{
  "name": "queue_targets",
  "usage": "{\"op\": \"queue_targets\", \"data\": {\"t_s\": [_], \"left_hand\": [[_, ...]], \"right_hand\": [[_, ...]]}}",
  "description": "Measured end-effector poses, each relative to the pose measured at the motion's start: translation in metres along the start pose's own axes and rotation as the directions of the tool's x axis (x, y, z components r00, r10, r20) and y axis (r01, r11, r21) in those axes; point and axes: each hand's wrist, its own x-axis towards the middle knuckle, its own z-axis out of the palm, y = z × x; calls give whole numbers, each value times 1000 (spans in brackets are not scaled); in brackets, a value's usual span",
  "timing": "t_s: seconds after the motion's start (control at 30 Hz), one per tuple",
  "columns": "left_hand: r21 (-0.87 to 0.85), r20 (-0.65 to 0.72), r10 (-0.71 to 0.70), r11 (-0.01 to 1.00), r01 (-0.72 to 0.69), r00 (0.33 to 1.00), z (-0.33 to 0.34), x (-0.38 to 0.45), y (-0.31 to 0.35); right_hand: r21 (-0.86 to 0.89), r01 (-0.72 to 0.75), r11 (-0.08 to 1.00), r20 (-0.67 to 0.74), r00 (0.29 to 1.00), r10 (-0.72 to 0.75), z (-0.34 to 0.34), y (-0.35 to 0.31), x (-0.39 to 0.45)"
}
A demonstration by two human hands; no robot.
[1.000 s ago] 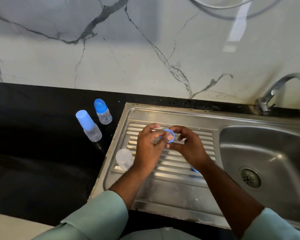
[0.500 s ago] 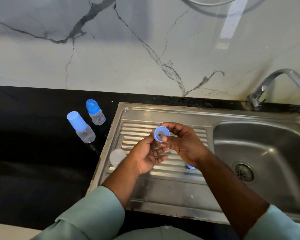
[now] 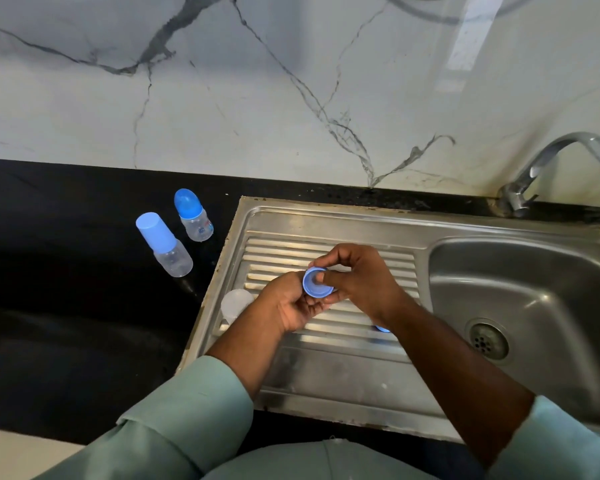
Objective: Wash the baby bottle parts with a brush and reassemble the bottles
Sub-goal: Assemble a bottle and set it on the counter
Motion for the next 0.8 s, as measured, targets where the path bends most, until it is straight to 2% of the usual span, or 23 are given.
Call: {"op": "queue_targets", "data": {"t_s": [0.13,0.4,0.6,0.8], "left_hand": [[9,-78,-27,1000,28,997,-2,-2,2],[-21,-98,-111,994,110,989,-5,1,4],[-51,-99,-126,991,122,987,2,-1,2],[-97,-98,-130,988,121,987,7,-11,9]], "right_hand": [[-32,-12,999,-14,1000,12,12,4,-4],[-131,44,990,2,999,-44,17,0,-10],[-109,-109,988,25,993,112,17,2,-8],[-191,-56,980,37,997,64,19,-6,-9]]}}
